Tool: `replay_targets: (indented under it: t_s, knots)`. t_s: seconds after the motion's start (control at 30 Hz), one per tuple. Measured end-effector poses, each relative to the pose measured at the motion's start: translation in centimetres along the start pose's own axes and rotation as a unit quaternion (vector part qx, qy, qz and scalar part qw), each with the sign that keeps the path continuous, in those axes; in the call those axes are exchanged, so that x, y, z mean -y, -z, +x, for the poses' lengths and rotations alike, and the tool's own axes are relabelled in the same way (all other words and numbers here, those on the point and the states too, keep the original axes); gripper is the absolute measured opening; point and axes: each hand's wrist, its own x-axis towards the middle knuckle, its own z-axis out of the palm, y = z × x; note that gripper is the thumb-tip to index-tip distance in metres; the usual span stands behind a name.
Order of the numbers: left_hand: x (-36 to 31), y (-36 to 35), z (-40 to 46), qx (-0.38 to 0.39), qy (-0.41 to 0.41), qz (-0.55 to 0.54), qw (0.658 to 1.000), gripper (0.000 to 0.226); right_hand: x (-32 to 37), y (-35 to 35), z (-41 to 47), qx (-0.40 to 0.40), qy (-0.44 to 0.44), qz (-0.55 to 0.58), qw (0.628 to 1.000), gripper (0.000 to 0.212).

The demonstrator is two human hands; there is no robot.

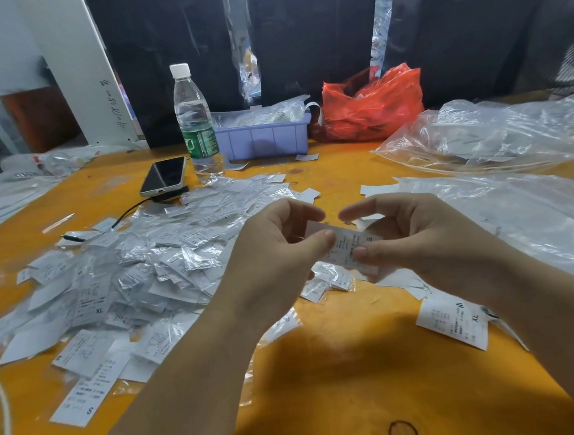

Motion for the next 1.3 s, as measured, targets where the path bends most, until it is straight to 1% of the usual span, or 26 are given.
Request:
replay_targets:
  t_s: [0.07,0.13,0.23,0.3,0.37,0.57,0.7,0.73,0.87,1.03,1.07,1.1,1.13,1.2,1.23,1.3]
  knots:
    - [0.0,-0.4,-0.1,0.012,-0.008,0.005,1.000,0.014,-0.2,-0.1,0.0,0.003,-0.001,-0.002,1.000,0.055]
    - [0.0,-0.6,-0.2,0.014,-0.005,0.010,1.000,0.014,-0.3,-0.1,0.0,0.008,-0.002,-0.007,1.000,0.051]
    - [0.1,-0.3,0.0,-0.027,0.004,0.025,0.999,0.009,-0.4,0.0,0.2,-0.009,0.001,-0.011,1.000,0.040]
    - [0.2,0.0,0.1,-0.057,-0.001,0.024,0.998,0.003,-0.5,0.1,0.3,-0.027,0.000,-0.017,0.999,0.037]
    - [0.2,0.1,0.1,-0.064,-0.012,0.029,0.997,0.004,-0.5,0.2,0.4,-0.039,0.000,-0.010,0.999,0.037]
    - [0.2,-0.8,-0.3,-0.025,-0.033,0.061,0.997,0.012,-0.8,0.0,0.2,-0.041,0.005,-0.005,0.999,0.035]
    - [0.3,-0.9,-0.3,-0.012,-0.036,0.075,0.997,0.007,-0.9,-0.1,0.3,-0.035,0.009,-0.004,0.999,0.036]
    - [0.3,-0.9,-0.3,-0.008,-0.031,0.069,0.997,0.005,-0.9,-0.1,0.3,-0.034,0.010,-0.002,0.999,0.036]
    - [0.3,-1.0,-0.3,0.028,0.005,0.079,0.996,0.010,-0.8,-0.2,0.2,-0.020,0.014,0.005,1.000,0.041]
    - [0.6,-0.4,0.1,0.005,0.024,0.112,0.993,0.013,-0.3,0.4,0.4,-0.011,-0.024,0.007,1.000,0.049]
    - [0.7,-0.1,0.3,0.000,0.035,0.130,0.991,0.013,-0.2,0.7,0.5,-0.019,-0.026,-0.011,0.999,0.046]
    - [0.9,0.1,0.5,-0.004,0.047,0.159,0.986,0.014,-0.2,1.0,0.5,-0.032,-0.018,-0.057,0.998,0.042]
    - [1.1,0.3,0.6,-0.008,0.058,0.198,0.978,0.014,-0.2,1.3,0.4,-0.049,-0.007,-0.131,0.990,0.038]
    - [1.7,0.6,0.8,-0.021,0.067,0.284,0.956,0.015,-0.2,1.8,0.3,-0.071,0.010,-0.292,0.954,0.035]
    - [1.9,0.6,0.9,-0.032,0.065,0.320,0.945,0.014,-0.2,1.8,0.3,-0.065,0.002,-0.348,0.935,0.035]
    - [2.3,0.9,1.1,-0.060,0.062,0.367,0.926,0.007,-0.5,1.7,0.3,-0.041,-0.032,-0.424,0.904,0.034]
